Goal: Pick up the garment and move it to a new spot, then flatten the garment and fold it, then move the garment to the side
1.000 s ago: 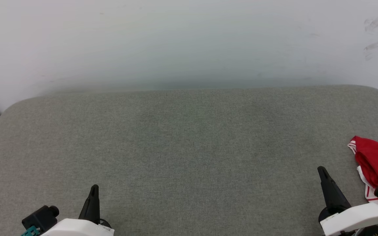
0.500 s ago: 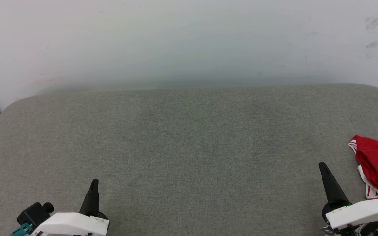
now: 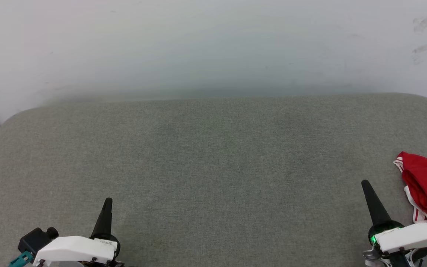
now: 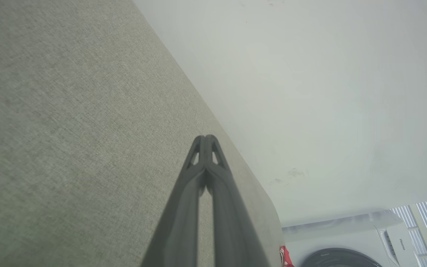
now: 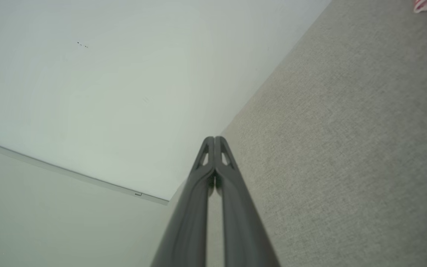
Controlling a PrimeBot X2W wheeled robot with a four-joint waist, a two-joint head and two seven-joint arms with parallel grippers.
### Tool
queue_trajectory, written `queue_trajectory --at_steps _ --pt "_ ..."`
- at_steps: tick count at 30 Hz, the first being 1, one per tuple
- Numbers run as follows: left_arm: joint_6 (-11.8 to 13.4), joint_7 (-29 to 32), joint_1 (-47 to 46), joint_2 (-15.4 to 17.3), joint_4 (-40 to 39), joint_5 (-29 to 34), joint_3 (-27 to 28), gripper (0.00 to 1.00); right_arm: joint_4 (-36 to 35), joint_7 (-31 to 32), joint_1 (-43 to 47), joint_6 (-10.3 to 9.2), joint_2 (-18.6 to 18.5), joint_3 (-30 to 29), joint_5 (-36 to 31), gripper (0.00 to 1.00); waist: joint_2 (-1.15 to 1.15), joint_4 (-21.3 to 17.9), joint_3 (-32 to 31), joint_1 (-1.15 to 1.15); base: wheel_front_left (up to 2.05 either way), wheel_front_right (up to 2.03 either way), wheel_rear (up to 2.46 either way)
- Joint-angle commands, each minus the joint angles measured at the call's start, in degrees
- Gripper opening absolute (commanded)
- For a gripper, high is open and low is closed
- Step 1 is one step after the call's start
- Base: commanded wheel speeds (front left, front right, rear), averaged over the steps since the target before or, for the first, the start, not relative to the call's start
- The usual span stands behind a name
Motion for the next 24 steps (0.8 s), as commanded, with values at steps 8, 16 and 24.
queue_trajectory --at_steps 8,16,24 --pt "-0.8 1.5 -2.2 -0.1 0.1 -5.7 0.8 0.00 0.9 0.3 -2.4 -0.01 0.1 -0.4 5.8 0.00 0.00 0.0 0.2 -0.01 0.00 0.00 0.00" --pt "-1.2 2.7 -2.9 -0.3 0.4 -10.1 1.3 0.00 2.0 0.5 -3.1 -0.01 0.2 -0.6 10.2 0.00 0.00 -0.1 0.4 -0.01 0.00 0.00 0.00" --pt "-1.7 3.9 -3.7 -0.5 0.8 -14.7 1.8 0.00 3.2 0.7 -3.9 -0.01 0.2 -0.9 14.9 0.00 0.00 -0.1 0.6 -0.01 0.00 0.00 0.00"
